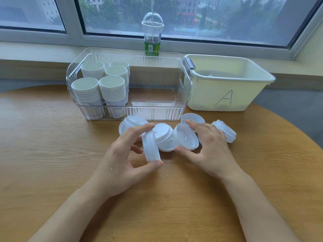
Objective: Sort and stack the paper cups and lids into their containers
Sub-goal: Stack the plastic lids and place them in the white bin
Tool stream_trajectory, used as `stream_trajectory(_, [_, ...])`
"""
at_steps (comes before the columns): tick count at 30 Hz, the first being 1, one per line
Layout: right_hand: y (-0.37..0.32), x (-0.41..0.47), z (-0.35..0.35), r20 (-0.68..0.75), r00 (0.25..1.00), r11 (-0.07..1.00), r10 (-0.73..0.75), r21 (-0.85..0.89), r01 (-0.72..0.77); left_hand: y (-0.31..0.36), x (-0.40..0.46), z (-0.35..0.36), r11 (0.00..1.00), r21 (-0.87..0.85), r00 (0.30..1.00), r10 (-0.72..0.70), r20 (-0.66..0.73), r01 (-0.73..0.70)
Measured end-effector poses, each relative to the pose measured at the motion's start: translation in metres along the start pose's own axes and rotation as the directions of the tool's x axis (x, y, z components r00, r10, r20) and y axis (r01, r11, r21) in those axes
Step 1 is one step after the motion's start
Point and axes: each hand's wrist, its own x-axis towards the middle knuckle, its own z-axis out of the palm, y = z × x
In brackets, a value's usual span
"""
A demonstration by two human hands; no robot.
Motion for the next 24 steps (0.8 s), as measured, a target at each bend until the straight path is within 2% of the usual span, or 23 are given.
stream_trajectory(3, [-0.003, 0.000, -0.002, -0.046, 0.999, 0.997, 0.024, 0.079, -0.020, 0.000, 0.000, -0.001, 1.000, 0.005, 1.000, 0.000, -0.007, 0.000])
stream_trajectory(6, [-0.008, -0.001, -0.008, -0.074, 0.996, 0.968, 0.044, 0.249, -0.024, 0.001, 0.000, -0.001, 1.000, 0.000, 1.000, 0.000, -0.009, 0.000])
stream_trajectory(9, [-0.015, -0.003, -0.014, -0.030, 1.000, 0.890, 0.007, 0.455, 0.008, 0.004, 0.000, -0.001, 1.000, -0.010, 1.000, -0.003, -0.011, 0.003])
stream_trajectory(12, [-0.024, -0.007, -0.018, 0.016, 0.998, 0.812, -0.060, 0.582, 0.039, 0.006, 0.000, -0.001, 1.000, -0.012, 1.000, 0.007, -0.012, -0.008])
stream_trajectory(17, [-0.034, -0.010, -0.010, 0.137, 0.979, 0.738, -0.151, 0.674, 0.020, 0.010, 0.000, -0.001, 0.999, 0.000, 0.999, 0.046, -0.006, -0.046])
stream_trajectory(24, [-0.041, -0.013, -0.010, 0.201, 0.960, 0.751, -0.194, 0.660, 0.014, 0.013, 0.001, -0.003, 0.995, -0.009, 0.995, 0.096, 0.038, -0.096])
